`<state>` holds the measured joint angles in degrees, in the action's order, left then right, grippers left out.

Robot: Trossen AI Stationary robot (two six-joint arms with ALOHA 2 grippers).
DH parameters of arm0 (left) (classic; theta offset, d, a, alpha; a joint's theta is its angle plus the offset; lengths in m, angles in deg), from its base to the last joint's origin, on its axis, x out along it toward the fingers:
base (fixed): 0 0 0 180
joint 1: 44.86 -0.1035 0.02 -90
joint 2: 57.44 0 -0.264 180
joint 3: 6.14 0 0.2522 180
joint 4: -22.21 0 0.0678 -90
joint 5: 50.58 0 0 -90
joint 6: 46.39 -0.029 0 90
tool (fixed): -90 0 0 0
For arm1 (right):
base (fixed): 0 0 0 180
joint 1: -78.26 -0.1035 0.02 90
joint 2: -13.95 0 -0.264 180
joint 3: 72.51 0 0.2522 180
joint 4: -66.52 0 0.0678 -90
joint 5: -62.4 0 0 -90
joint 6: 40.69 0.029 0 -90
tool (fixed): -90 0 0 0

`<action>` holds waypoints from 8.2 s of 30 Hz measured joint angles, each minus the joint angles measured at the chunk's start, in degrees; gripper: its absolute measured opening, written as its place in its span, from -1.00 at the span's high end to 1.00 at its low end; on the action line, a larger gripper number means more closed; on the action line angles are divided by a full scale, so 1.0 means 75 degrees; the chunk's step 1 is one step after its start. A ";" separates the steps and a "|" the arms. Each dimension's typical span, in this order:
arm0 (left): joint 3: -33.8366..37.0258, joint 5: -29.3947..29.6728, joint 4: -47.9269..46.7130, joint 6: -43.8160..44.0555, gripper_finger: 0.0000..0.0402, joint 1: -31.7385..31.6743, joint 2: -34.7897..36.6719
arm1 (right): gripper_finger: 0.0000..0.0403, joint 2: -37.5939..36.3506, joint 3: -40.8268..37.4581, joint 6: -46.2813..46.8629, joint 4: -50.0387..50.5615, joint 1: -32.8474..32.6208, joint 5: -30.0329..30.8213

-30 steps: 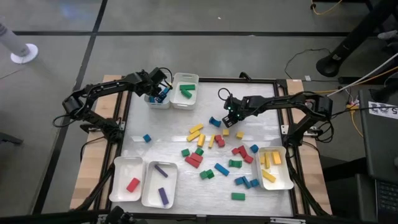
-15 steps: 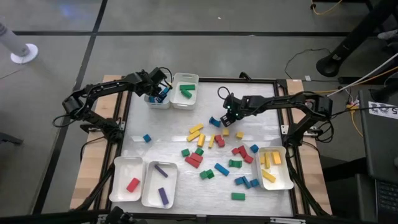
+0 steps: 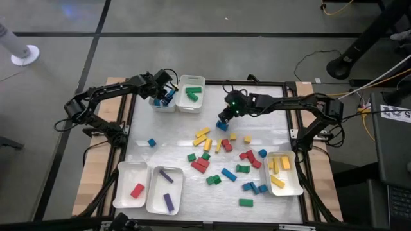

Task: Sort blocks
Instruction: Put the blue block into the top left white bin, then put the red block into the bottom left white bin

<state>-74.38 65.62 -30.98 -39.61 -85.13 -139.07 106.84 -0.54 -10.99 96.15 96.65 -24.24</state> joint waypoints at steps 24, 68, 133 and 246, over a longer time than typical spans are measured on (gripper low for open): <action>-0.0006 -0.5054 0.1012 0.1657 0.32 0.0045 0.3366 | 0.35 0.0000 0.0205 -0.3632 -0.5303 -0.0003 -0.1448; 0.0000 -0.5609 0.5172 0.3291 0.16 0.1933 0.2165 | 0.35 -0.0003 0.0205 -0.5599 -0.7735 -0.0009 -0.3405; 0.0000 -0.6181 0.6171 0.3912 0.02 0.3127 0.1956 | 0.35 -0.0003 0.0199 -0.7744 -0.8397 -0.0803 -0.3648; 0.0000 -0.3118 0.0177 -0.0966 0.17 -0.0428 0.0171 | -0.21 -0.0826 -0.0844 0.4520 0.1201 -0.4564 0.2287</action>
<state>-74.38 42.23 -29.65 -46.86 -88.34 -137.79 100.64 -6.87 22.91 105.15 62.42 -7.08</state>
